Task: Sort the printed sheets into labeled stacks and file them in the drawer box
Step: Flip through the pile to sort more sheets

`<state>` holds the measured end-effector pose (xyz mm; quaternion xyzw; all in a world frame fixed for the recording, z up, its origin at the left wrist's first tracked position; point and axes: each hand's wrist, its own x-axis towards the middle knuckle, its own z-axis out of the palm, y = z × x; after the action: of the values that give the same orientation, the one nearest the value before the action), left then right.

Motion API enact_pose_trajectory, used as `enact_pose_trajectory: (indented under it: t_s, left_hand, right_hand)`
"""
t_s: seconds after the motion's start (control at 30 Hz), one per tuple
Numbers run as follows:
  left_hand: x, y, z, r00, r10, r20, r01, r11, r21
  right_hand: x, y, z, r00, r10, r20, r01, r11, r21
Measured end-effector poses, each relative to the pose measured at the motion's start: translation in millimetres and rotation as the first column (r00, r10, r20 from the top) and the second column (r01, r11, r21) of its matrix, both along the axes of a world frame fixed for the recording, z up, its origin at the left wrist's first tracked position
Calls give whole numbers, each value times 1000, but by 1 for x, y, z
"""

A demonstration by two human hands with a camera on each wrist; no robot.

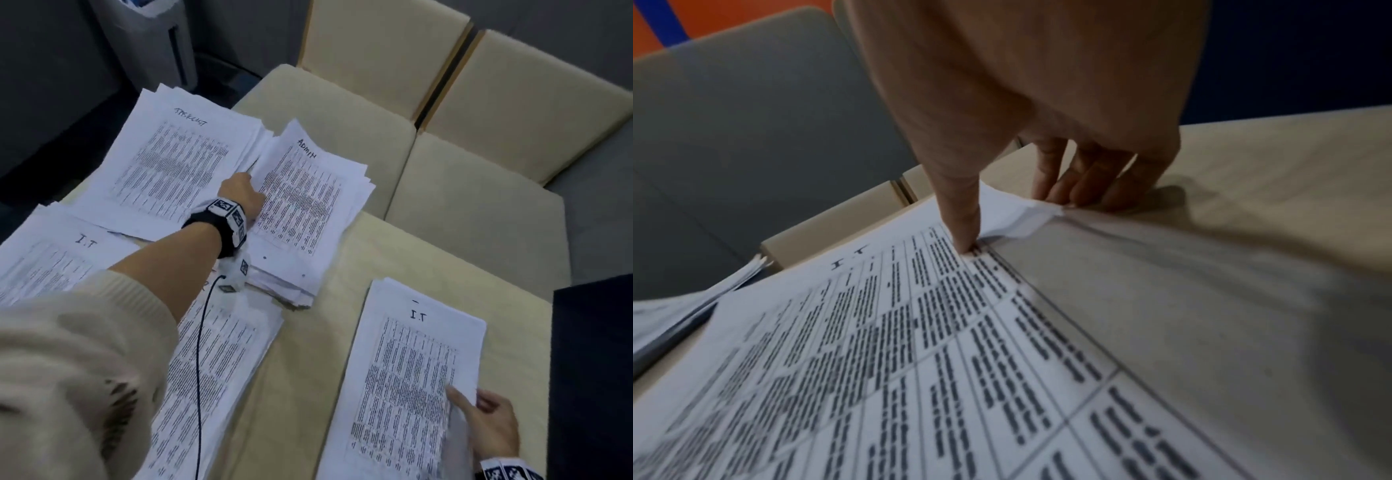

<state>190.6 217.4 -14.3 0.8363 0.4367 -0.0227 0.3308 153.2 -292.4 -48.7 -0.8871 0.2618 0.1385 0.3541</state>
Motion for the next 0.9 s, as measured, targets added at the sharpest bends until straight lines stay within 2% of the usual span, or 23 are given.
enact_pose_trajectory:
  t_s: [0.1, 0.13, 0.2, 0.27, 0.33, 0.37, 0.4, 0.47, 0.53, 0.57, 0.63, 0.73, 0.9]
  left_hand:
    - [5, -7, -6, 989, 54, -135, -21, 973, 232]
    - [4, -14, -6, 990, 80, -117, -40, 951, 307]
    - [0, -36, 2, 997, 60, 43, -72, 912, 405]
    - [-7, -68, 8, 971, -50, 236, -60, 898, 436]
    - [-19, -112, 10, 920, -181, 346, 57, 938, 341]
    - [-27, -137, 9, 912, -232, 339, 156, 959, 235]
    - [-37, -162, 6, 918, -281, 279, 259, 959, 115]
    - [-59, -210, -4, 920, -391, 33, 393, 918, -53]
    - [-81, -246, -19, 895, -424, -136, 418, 906, -68]
    - [-91, -257, -25, 901, -404, -155, 398, 915, -71]
    - [-108, -272, -37, 939, -328, -107, 315, 941, -126]
    - [-127, -286, -42, 981, -186, 53, 193, 961, -200]
    - [-142, -297, -33, 935, -149, 322, 188, 978, -93]
  right_hand:
    - [-2, -10, -3, 1000, -5, -10, 5, 1000, 20]
    - [-3, -12, -1, 1000, -12, -14, 12, 1000, 9]
    - [-2, -21, 5, 1000, -9, 2, 9, 1000, 13]
    - [-4, -31, 11, 1000, 17, -2, -17, 999, 38]
    - [-6, -41, 15, 1000, 14, 19, -15, 999, 42]
    - [-7, -45, 16, 999, -1, 46, -2, 998, 60]
    - [-9, -47, 19, 998, -13, 65, 8, 997, 80]
    - [-12, -50, 21, 998, -21, 62, 9, 981, 196]
    - [-16, -53, 26, 999, -7, -33, 18, 940, 342]
    - [-18, -56, 27, 996, 16, -84, 18, 918, 396]
    - [-22, -62, 30, 991, 44, -129, 19, 893, 449]
    - [-28, -74, 33, 995, -3, -102, 53, 866, 497]
    - [-35, -85, 25, 989, -100, -112, 149, 761, 632]
